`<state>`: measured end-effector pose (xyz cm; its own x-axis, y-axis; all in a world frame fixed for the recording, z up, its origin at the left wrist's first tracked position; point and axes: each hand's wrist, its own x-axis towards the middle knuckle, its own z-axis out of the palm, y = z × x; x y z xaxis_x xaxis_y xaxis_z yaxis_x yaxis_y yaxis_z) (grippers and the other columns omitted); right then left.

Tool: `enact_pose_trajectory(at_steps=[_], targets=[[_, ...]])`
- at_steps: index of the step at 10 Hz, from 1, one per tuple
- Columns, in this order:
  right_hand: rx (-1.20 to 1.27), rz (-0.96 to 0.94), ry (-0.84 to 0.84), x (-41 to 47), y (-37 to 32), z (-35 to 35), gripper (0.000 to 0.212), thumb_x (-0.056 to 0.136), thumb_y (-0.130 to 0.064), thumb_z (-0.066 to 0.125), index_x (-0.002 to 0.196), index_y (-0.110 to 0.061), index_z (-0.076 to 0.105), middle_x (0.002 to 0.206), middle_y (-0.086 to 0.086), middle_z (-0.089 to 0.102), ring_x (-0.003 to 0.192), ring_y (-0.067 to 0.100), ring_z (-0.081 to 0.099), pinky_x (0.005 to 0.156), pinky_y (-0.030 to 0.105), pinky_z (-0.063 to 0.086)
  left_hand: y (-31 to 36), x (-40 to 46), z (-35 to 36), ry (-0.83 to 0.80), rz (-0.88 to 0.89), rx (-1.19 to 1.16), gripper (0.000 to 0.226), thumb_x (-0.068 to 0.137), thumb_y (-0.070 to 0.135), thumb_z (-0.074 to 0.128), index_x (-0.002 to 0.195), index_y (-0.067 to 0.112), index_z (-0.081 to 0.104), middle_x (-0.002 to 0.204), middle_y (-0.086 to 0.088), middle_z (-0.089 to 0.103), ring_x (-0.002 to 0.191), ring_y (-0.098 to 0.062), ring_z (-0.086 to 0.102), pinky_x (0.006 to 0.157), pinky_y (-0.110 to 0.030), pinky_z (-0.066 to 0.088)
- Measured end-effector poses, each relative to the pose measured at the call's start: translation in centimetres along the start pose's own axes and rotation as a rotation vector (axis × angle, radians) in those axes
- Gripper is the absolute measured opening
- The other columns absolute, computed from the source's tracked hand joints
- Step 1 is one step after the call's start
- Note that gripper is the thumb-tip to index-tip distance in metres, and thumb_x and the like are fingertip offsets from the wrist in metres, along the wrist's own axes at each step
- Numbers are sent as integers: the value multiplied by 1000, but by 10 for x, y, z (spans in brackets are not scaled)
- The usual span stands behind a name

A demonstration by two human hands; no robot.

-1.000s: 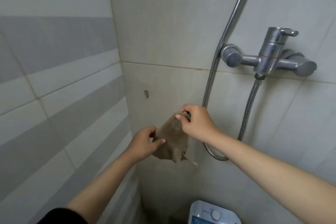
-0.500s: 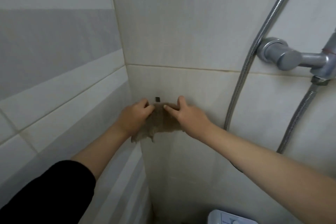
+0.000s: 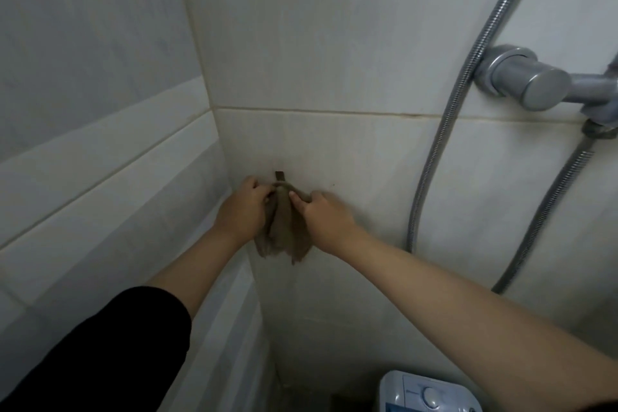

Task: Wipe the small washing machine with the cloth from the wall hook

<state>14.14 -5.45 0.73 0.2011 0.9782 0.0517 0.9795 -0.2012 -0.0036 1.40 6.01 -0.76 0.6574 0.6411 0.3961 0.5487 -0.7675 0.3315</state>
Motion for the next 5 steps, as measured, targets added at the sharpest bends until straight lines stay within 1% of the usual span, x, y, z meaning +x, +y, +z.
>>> enact_pose_trajectory(at_steps=[1, 2, 3, 4, 5], targets=[[49, 24, 4, -6, -4, -2, 66, 91, -20, 51, 150, -16, 23, 130, 20, 47, 123, 39, 45, 99, 43, 43, 4, 0, 0, -19, -107, 7, 34, 89, 12, 52, 122, 11, 59, 112, -21, 46, 102, -37, 50, 83, -42, 47], [172, 33, 57, -18, -5, -9, 53, 87, -20, 52, 138, -10, 42, 125, 17, 52, 116, 38, 54, 93, 43, 47, 15, -4, -2, -126, -239, 36, 44, 89, 18, 51, 133, 20, 49, 123, -18, 37, 117, -37, 35, 96, -43, 40], [321, 21, 149, -35, -2, -17, 42, 88, -20, 51, 128, -7, 52, 126, 15, 57, 115, 35, 58, 91, 41, 49, 29, -7, -5, -167, -318, -13, 48, 89, 19, 48, 137, 22, 42, 131, -20, 33, 124, -39, 30, 105, -42, 33], [403, 66, 203, -53, 4, -29, 42, 90, -17, 49, 129, -1, 51, 137, 17, 52, 126, 33, 51, 102, 40, 46, 44, -7, -7, -144, -382, -79, 45, 88, 20, 49, 132, 12, 46, 134, -23, 40, 126, -41, 36, 106, -40, 35], [443, 127, 267, -64, 13, -35, 43, 90, -14, 48, 130, 1, 50, 138, 18, 52, 128, 33, 49, 105, 41, 43, 58, -3, -7, -92, -387, -169, 43, 79, 26, 49, 118, 8, 53, 122, -24, 54, 114, -42, 52, 97, -41, 45]])
